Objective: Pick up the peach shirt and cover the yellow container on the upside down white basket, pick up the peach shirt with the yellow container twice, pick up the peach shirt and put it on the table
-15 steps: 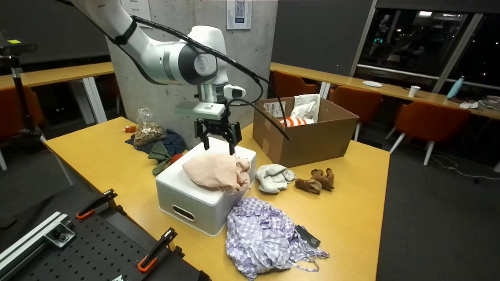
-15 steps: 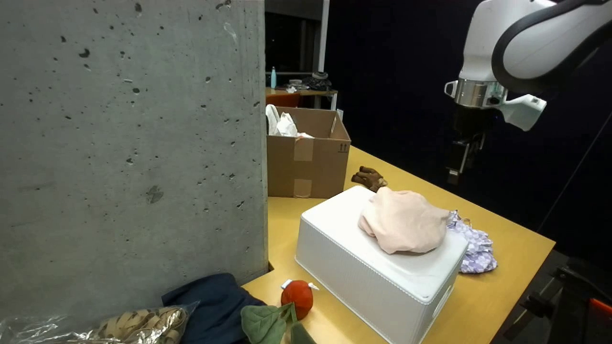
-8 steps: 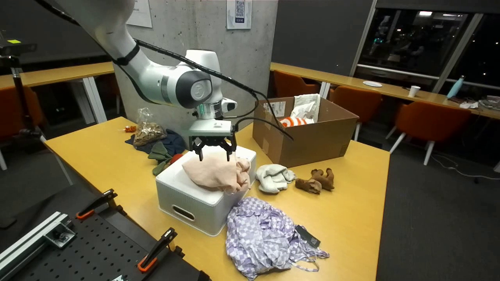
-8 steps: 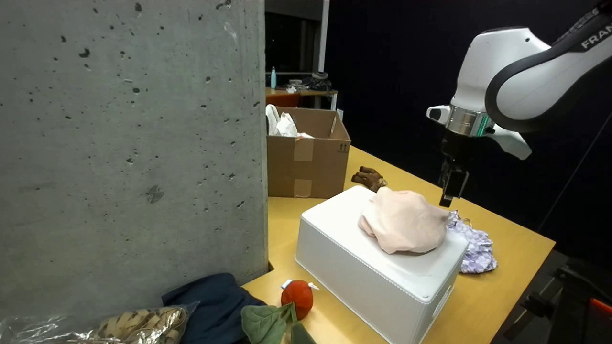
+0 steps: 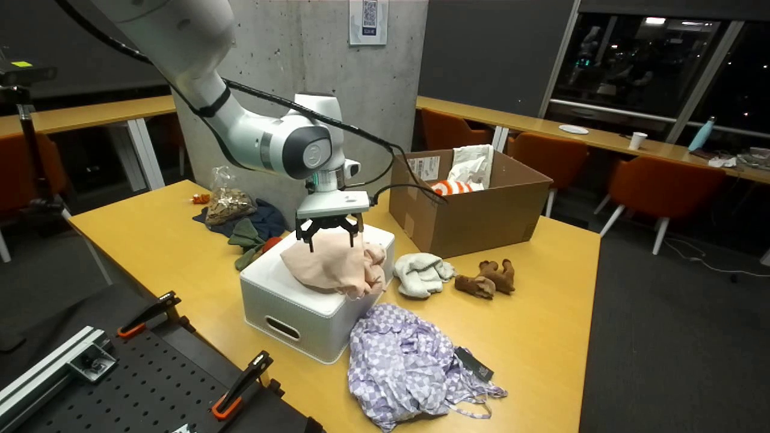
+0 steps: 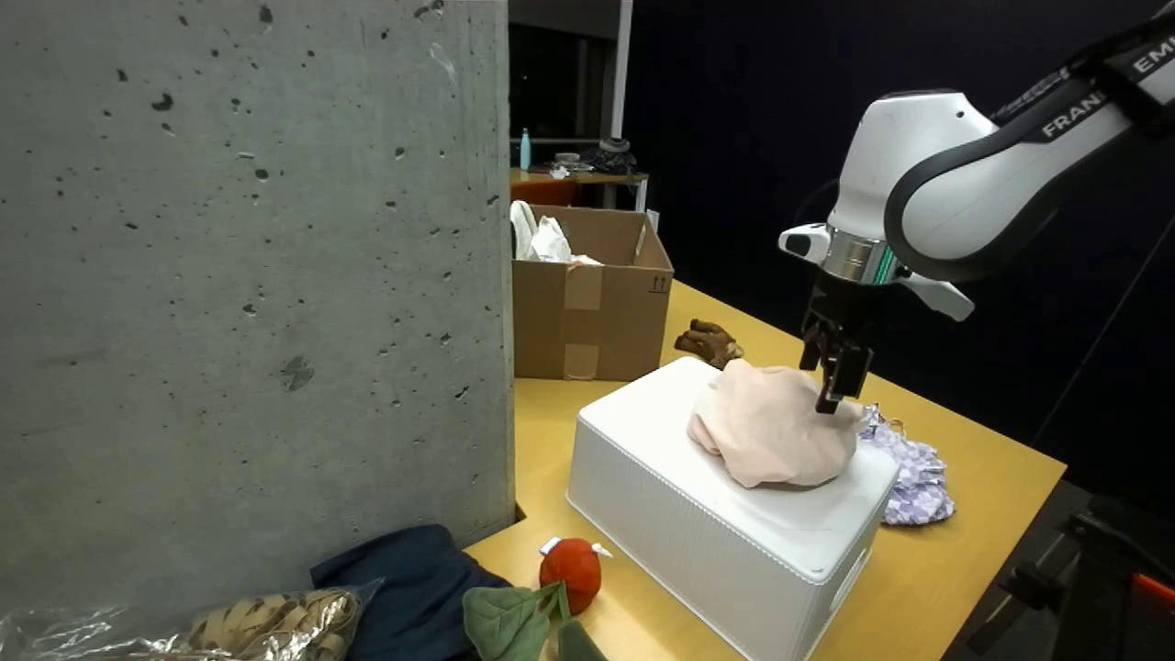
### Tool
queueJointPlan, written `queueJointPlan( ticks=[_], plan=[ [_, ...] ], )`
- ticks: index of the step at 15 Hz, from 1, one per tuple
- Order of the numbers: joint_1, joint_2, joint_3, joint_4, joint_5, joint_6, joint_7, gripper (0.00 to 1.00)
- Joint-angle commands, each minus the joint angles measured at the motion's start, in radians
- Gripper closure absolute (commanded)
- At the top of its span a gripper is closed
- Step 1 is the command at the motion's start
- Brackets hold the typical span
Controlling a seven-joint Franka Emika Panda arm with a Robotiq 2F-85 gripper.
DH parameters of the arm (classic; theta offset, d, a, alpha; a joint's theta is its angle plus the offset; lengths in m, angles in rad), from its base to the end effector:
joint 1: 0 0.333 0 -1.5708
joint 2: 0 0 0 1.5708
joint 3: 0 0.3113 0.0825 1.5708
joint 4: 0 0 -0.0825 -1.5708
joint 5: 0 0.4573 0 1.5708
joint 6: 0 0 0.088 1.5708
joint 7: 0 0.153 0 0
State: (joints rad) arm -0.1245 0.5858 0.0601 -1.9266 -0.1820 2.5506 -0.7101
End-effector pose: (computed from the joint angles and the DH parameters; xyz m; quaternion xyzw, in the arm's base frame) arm 0.6694 -0.0436 0.0768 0.9233 0.3818 0.0055 0.0408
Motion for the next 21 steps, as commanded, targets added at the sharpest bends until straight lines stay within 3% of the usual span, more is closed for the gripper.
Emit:
queueJointPlan(
  ticks=[1, 13, 14, 15, 17, 21],
  plan=[
    [-0.025, 0.066, 0.023, 0.085, 0.009, -0.039, -0.069, 0.0],
    [0.02, 0.252, 0.022, 0.241, -0.01, -0.087, -0.096, 0.0],
    [0.022, 0.263, 0.021, 0.256, -0.01, -0.094, -0.096, 0.05],
    [0.024, 0.268, 0.021, 0.265, -0.01, -0.1, -0.096, 0.26],
    [0.028, 0.273, 0.019, 0.282, -0.011, -0.113, -0.095, 0.32],
    [0.033, 0.276, 0.015, 0.31, -0.01, -0.142, -0.087, 0.62]
  ],
)
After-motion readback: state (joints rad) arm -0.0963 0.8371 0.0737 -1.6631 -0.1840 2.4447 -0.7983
